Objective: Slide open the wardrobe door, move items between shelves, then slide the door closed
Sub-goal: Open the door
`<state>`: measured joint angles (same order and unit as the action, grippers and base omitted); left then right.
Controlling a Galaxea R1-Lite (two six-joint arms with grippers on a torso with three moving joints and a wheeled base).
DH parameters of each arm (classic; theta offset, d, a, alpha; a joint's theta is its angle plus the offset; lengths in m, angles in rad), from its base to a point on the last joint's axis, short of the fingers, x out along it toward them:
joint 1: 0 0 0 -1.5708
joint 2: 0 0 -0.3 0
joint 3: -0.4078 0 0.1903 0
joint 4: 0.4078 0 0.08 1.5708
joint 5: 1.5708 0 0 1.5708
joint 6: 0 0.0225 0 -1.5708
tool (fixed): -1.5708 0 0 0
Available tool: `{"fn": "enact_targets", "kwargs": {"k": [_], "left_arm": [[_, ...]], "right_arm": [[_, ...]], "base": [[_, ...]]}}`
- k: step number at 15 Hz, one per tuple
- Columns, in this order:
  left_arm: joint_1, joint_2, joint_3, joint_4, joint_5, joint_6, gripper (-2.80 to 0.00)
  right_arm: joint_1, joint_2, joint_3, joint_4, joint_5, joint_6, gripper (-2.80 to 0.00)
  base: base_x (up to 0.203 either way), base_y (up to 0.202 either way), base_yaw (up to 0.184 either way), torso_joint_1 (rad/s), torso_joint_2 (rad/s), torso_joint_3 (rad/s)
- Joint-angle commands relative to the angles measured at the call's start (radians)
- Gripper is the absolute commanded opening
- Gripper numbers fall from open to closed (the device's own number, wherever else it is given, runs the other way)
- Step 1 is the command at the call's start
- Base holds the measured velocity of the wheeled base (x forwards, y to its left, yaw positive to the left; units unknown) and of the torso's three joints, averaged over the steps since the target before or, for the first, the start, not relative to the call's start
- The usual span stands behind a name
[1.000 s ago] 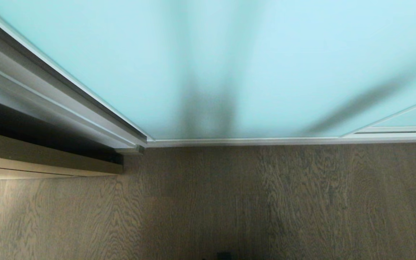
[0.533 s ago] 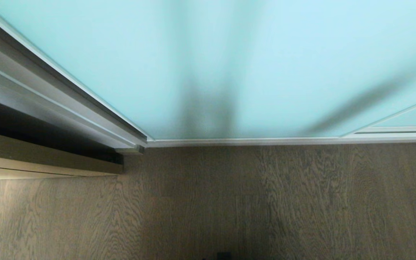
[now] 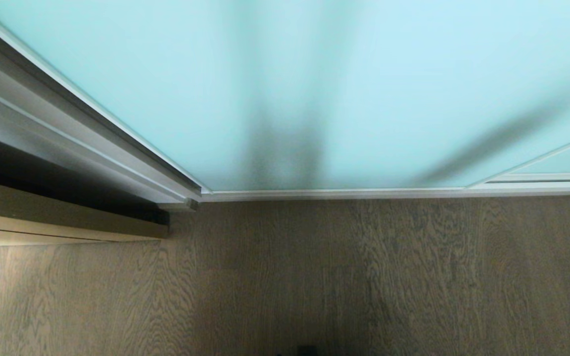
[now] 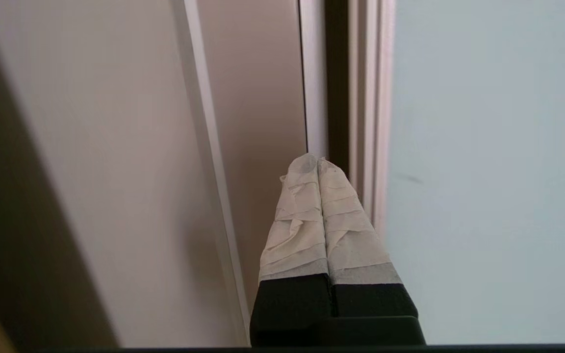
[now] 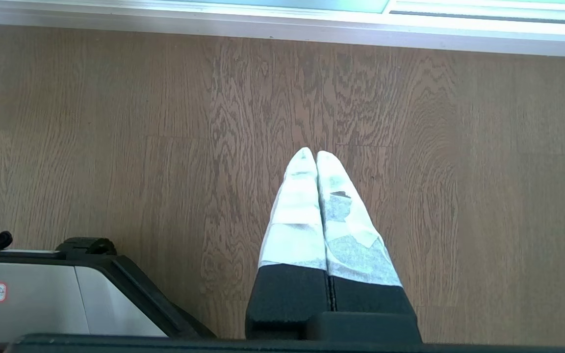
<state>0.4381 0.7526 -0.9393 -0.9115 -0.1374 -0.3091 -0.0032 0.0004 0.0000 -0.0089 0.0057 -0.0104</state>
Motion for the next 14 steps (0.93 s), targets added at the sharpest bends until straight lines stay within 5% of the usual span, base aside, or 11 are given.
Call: {"fn": "enact_targets", "kwargs": {"k": [1, 14], "left_arm": [[-0.001, 0.079, -0.051, -0.004, 0.000, -0.006, -2.80], [-0.029, 0.097, -0.104, 0.041, -0.152, -0.091, -2.80]], "right_arm": [[0.000, 0.001, 0.000, 0.000, 0.000, 0.000, -2.80], [0.000, 0.001, 0.000, 0.000, 0.000, 0.000, -2.80]], "base": [[0.000, 0.000, 0.000, 0.000, 0.00, 0.000], [0.000, 0.000, 0.000, 0.000, 0.00, 0.000]]}}
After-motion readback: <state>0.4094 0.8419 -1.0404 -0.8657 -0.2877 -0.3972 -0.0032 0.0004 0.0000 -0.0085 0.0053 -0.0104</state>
